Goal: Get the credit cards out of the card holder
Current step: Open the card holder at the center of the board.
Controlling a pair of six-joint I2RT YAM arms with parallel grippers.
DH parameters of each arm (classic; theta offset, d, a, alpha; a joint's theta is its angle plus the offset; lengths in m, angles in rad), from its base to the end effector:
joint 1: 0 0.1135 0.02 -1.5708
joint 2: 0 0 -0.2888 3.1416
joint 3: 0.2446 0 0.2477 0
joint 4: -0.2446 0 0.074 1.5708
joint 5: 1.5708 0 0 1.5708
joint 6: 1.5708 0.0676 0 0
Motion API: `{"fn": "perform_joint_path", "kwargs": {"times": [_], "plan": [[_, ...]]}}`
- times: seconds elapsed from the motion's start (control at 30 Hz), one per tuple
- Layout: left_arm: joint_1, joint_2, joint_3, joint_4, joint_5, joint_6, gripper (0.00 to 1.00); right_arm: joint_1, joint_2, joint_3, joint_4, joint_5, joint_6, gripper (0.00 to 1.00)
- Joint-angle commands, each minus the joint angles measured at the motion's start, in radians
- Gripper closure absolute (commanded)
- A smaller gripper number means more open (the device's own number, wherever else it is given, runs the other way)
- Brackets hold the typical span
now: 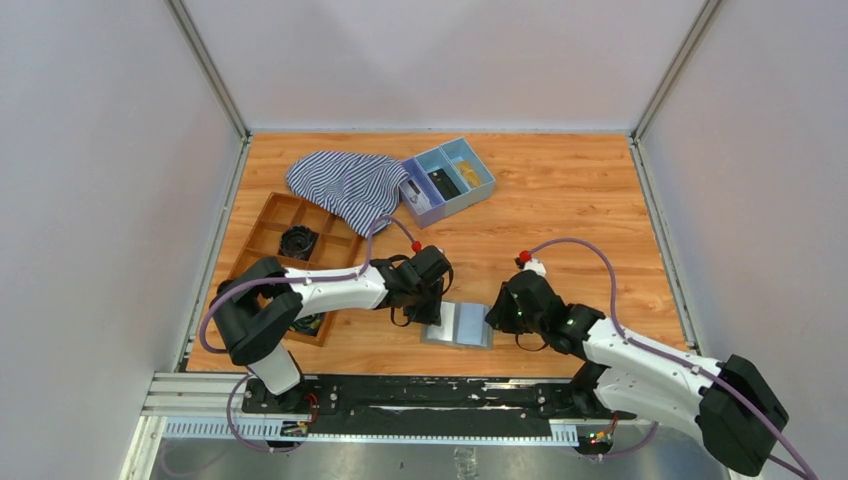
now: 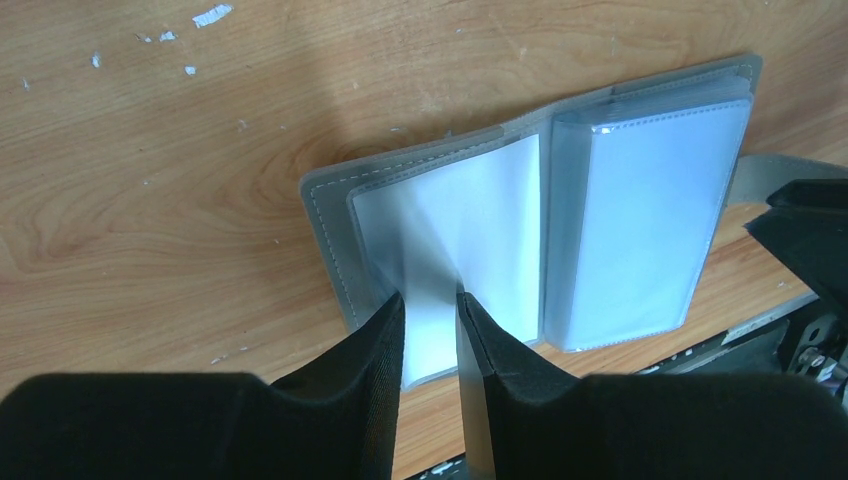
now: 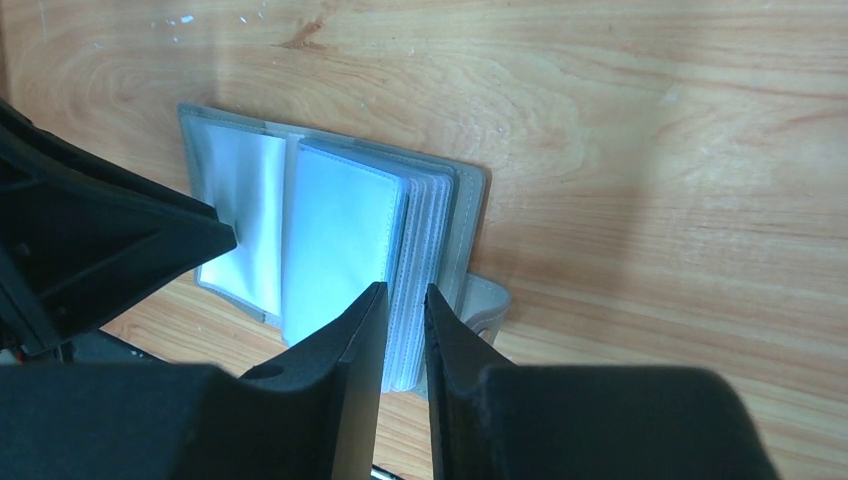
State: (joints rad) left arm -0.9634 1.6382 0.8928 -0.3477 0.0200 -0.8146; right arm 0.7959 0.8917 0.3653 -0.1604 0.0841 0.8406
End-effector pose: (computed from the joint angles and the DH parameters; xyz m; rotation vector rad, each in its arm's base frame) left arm 0.1826 -0.2650 0.1570 0.2153 2.7963 -0.5479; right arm 0.1341 0.1288 0.1797 0.1003 2.3722 0.7517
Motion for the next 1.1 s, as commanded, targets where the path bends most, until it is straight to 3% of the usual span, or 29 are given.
{"fn": "perform_joint_path", "kwargs": {"times": [0.0,1.07], "plan": [[-0.003,0.042,0.003,-0.018,-0.003,0.015,0.71,-0.008,0.053,-0.008,0.038,-0.029,-0.011,0.76],[-0.003,0.014,-0.020,0.008,0.020,0.011,0.70,0.074,0.188,0.062,0.141,-0.069,-0.026,0.76]]}}
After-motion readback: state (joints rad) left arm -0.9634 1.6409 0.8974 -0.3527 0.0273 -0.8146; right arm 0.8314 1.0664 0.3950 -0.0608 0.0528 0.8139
